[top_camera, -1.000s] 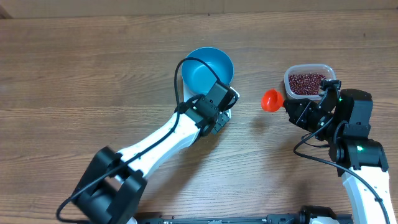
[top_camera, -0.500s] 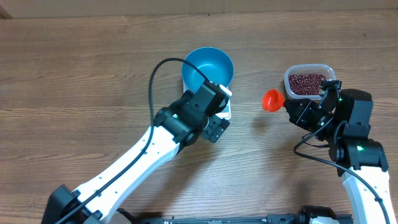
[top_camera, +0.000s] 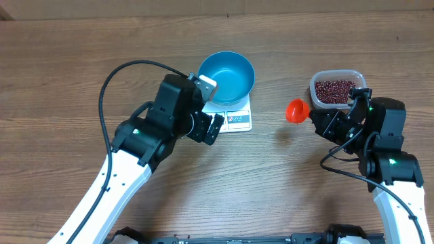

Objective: Scoop item into bowl and weigh 150g on scale
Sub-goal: 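Lift the left gripper back from the scale and hold it open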

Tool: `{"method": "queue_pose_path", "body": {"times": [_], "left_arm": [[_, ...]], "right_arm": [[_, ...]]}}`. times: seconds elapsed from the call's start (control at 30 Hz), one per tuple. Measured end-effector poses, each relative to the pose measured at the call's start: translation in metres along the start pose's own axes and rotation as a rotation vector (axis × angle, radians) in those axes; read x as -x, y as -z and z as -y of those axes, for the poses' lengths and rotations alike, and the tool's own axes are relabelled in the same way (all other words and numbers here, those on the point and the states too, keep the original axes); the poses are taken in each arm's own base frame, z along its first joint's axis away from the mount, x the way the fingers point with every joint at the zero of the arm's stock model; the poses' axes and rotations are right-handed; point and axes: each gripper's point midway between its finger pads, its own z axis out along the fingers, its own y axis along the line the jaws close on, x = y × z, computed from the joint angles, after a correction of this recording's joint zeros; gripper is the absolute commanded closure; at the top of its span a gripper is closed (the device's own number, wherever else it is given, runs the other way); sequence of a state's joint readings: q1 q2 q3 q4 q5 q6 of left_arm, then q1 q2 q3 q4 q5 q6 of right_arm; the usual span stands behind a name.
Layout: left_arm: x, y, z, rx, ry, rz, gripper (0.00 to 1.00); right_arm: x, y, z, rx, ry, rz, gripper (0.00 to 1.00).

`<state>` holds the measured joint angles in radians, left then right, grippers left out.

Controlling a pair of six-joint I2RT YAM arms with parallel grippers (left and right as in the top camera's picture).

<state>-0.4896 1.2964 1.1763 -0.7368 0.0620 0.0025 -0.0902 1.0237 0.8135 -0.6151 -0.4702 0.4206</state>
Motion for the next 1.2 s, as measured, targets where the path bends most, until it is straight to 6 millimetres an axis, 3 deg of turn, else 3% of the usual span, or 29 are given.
{"method": "queue_pose_path", "body": {"times": [0.87, 1.2], "left_arm": [[-0.006, -0.001, 0.003, -0.021, 0.010, -0.025, 0.01], [0.003, 0.047, -0.006, 0.048, 0.005, 0.090, 0.00]], "right_arm": [[0.002, 0.000, 0.000, 0.000, 0.004, 0.009, 0.96], [0.005, 0.000, -0.002, 0.007, 0.012, 0.021, 0.96]]}}
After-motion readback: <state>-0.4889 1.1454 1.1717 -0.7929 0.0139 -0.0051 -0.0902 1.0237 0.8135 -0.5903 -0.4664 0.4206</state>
